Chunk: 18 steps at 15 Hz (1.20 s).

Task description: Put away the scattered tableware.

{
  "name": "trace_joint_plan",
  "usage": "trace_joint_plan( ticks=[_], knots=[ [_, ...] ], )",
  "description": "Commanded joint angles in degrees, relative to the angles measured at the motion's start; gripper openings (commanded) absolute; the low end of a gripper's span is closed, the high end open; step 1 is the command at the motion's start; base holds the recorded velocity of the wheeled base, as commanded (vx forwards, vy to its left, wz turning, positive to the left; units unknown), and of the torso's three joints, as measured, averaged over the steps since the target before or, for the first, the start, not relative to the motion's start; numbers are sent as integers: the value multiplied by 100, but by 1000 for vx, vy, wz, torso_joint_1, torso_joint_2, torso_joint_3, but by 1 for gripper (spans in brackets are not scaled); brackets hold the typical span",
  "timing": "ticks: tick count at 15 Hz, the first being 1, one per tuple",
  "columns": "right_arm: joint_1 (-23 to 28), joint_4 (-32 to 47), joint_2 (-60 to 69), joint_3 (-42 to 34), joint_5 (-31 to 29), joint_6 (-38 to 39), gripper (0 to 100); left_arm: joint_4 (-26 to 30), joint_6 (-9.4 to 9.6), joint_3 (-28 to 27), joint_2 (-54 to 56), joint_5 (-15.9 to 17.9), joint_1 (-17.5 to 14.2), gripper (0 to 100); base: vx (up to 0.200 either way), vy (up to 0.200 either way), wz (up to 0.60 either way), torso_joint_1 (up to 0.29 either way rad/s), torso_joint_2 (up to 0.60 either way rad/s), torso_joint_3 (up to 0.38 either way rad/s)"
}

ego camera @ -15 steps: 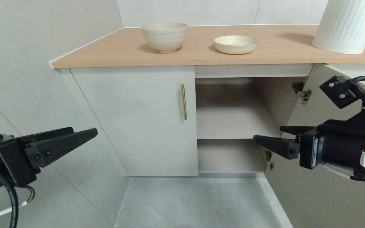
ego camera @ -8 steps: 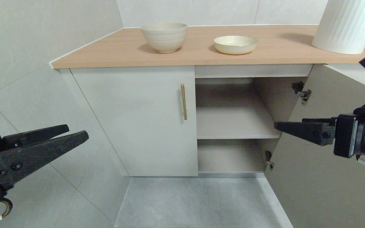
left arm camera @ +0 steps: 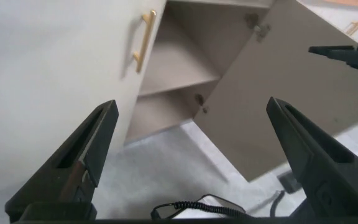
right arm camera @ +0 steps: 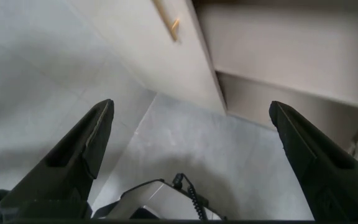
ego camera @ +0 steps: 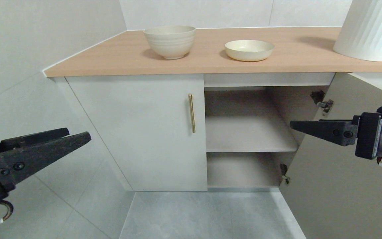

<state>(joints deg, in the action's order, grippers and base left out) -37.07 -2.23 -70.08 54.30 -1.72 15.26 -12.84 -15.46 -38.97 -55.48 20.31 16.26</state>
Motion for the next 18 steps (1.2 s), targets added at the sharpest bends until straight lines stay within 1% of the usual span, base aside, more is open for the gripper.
trace_joint_plan(
  ticks=[1, 4, 7, 9, 12, 13, 15, 17, 18],
  knots=[
    [-37, -5, 12, -16, 5, -6, 100, -8, -10, 4, -51, -1, 0, 100, 200, 0, 0, 12, 2, -7],
    [-107, -5, 12, -42, 5, 3, 100, -8, -10, 4, -51, -1, 0, 100, 200, 0, 0, 1, 4, 2],
    [-107, -14, 30, -104, 22, 3, 100, 0, -10, 30, -51, 8, 0, 100, 0, 0, 0, 0, 0, 0],
    [-107, -76, 65, -306, 40, -15, 100, 0, -10, 21, -59, 8, 0, 100, 0, 0, 0, 0, 0, 0],
    [-99, -471, 56, -569, 31, -164, 100, 0, -10, 21, -77, 8, 0, 100, 0, 0, 0, 0, 0, 0],
    [-90, -788, 30, -745, 31, -252, 100, 0, -10, 21, -86, 8, 0, 100, 0, 0, 0, 0, 0, 0],
    [-81, -972, 12, -842, 31, -366, 100, 0, -19, 21, -86, 8, 0, 100, 0, 0, 0, 0, 0, 0],
    [-81, -972, 12, -859, 22, -401, 100, -8, -177, 4, -86, 17, 0, 100, 0, 0, 0, 0, 0, 0],
    [-81, -972, 3, -859, 22, -401, 100, -8, -186, 4, -95, 17, 0, 100, 0, 0, 0, 0, 0, 0]
  ],
)
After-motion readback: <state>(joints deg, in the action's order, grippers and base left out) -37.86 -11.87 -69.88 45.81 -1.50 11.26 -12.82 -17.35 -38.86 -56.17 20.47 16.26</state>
